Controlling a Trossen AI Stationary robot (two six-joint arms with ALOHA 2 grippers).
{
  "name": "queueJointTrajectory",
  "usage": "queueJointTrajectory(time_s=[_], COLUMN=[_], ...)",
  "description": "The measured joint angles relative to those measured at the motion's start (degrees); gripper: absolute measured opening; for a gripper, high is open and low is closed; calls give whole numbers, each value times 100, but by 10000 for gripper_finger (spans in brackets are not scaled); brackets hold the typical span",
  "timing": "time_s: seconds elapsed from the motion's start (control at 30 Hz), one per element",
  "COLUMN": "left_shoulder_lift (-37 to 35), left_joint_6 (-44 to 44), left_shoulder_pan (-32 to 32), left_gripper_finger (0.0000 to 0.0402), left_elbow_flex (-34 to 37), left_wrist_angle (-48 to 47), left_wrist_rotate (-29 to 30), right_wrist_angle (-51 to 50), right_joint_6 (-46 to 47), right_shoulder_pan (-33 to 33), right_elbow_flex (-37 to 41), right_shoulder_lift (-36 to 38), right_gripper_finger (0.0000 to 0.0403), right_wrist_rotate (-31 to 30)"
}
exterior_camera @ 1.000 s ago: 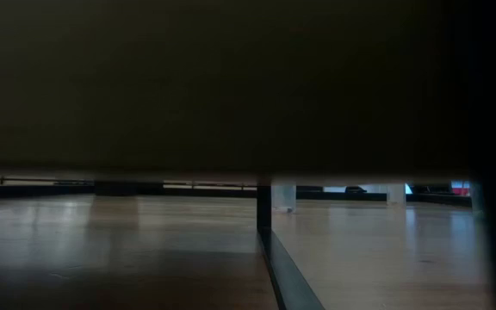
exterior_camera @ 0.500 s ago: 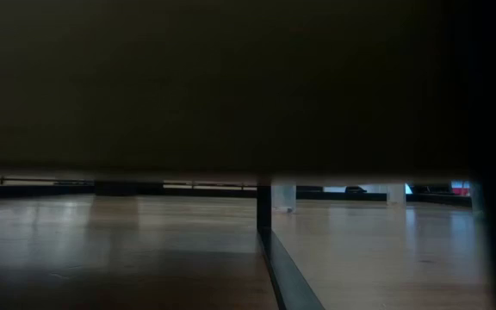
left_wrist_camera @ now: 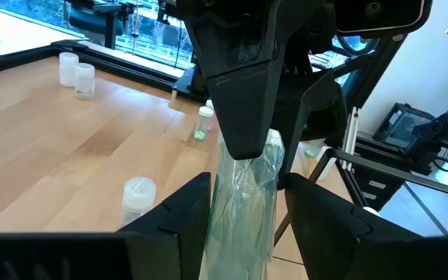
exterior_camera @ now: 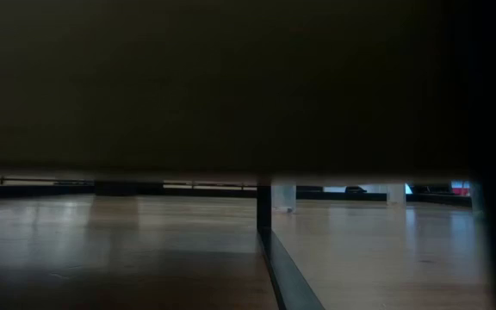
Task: Pick and place medicine bottles onto shelf by color
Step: Put the top left green pill bottle on the shelf
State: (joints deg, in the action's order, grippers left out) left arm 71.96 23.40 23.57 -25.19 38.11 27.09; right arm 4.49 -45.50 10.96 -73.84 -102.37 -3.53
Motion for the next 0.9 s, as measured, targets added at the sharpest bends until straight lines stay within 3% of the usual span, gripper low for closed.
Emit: queueJointTrajectory(time_s=[0.9], left_shoulder_lift=[0], left_joint_6=[-73], left_shoulder_pan=[-26], left_gripper_finger=[160], left_elbow_flex=[0], left_wrist_angle=[7], left_wrist_rotate=[2], right_wrist_angle=[35], right_joint_6=[-12], right_shoulder_pan=[0], right_elbow_flex=[2], right_shoulder_lift=[0], right_gripper_finger=[123], right_wrist_rotate=[7])
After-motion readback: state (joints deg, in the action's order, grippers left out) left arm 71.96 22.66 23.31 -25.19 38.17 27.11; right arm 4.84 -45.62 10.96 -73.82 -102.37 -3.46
